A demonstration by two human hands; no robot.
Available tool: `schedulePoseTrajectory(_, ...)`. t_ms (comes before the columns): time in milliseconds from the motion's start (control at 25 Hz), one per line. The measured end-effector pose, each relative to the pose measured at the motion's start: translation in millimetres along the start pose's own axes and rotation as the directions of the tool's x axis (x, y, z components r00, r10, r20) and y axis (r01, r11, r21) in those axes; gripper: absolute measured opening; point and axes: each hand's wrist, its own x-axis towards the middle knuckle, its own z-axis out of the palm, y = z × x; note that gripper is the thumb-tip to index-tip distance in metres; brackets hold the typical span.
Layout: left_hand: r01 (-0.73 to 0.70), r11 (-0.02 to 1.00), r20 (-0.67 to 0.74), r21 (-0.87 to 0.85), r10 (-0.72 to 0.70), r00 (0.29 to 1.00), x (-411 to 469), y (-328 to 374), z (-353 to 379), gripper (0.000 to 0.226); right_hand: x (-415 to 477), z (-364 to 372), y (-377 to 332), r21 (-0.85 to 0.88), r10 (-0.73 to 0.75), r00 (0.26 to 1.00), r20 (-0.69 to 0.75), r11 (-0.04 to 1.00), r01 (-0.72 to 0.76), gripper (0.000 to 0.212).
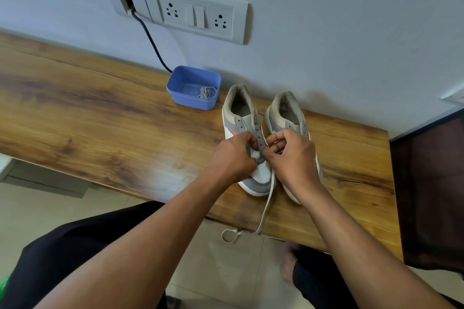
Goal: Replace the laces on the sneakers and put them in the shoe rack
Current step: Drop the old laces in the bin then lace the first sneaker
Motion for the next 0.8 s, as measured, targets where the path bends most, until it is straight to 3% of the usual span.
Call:
schedulePoseTrajectory(120,0.0,1.0,0.014,-0.007,0.0,1.0,-3,1,-3,0.032,-3,4,-4,-0.039,-0.053,0.997,0.048,0.998,0.055,0.025)
schedulePoseTrajectory(320,0.015,0.998,0.01,-0.061,-0.015,1.0,-4,0,-3,0.028,-2,7,4,-0.037,-0.024,0.999,-0.045,0.999,0.022,0.026)
schedulePoseTrajectory(520,0.016,0.995,-0.006,-0.096,-0.016,1.0,-1,-1,-3,0.022,-2,1,5,-0.126,-0.252,0.967,0.043,0.959,0.255,0.023)
schedulePoseTrajectory(600,0.026,0.99,0.001,-0.141,-0.027,1.0,-2,-1,-4,0.019,1,-5,9,-0.075,-0.195,0.978,0.073,0.977,0.2,0.026)
schedulePoseTrajectory(720,-0.001,0.991,0.011,-0.135,0.003,1.0,-3,-1,-6,0.015,7,-8,15,0.088,0.009,0.999,0.047,0.996,-0.013,0.031)
schedulePoseTrajectory(800,-0.033,0.994,0.007,-0.103,0.034,0.999,-3,-1,-5,0.015,10,-6,15,0.071,0.027,0.998,0.05,0.997,-0.031,0.03)
